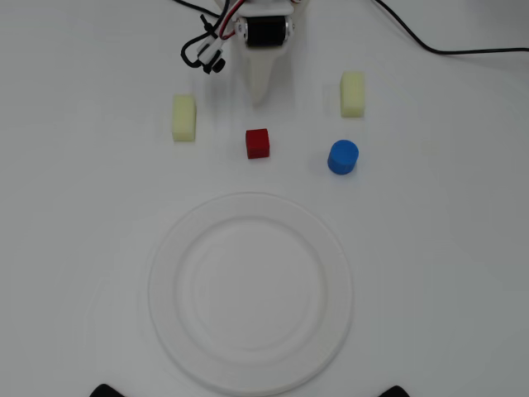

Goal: Grasp a blue block and put it in the dish.

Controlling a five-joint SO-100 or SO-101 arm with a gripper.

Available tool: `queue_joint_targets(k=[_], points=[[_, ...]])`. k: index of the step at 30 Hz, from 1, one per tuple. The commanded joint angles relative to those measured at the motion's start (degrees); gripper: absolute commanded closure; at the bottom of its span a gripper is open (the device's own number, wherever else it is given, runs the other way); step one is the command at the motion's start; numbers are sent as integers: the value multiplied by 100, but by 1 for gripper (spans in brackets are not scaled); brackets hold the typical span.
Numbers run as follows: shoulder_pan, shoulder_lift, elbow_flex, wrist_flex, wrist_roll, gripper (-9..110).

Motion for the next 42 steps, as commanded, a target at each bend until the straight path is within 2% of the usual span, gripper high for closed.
queue_joint_targets(k=[1, 6, 10, 19, 22, 30, 31, 33, 34, 39, 42], points=[[53, 940, 527, 264, 35, 101], [9, 940, 527, 264, 44, 101], [-694, 967, 527, 281, -659, 101], [-729, 976, 527, 290, -668, 101], [-817, 976, 527, 290, -782, 95], [-826, 976, 527, 290, -765, 94], [-809, 976, 536, 281, -949, 96], [-747, 976, 677, -123, -1995, 100], [-659, 976, 668, -290, -1837, 100], [220, 835, -378, -457, -1450, 94], [132, -536, -1529, -545, -1239, 93]])
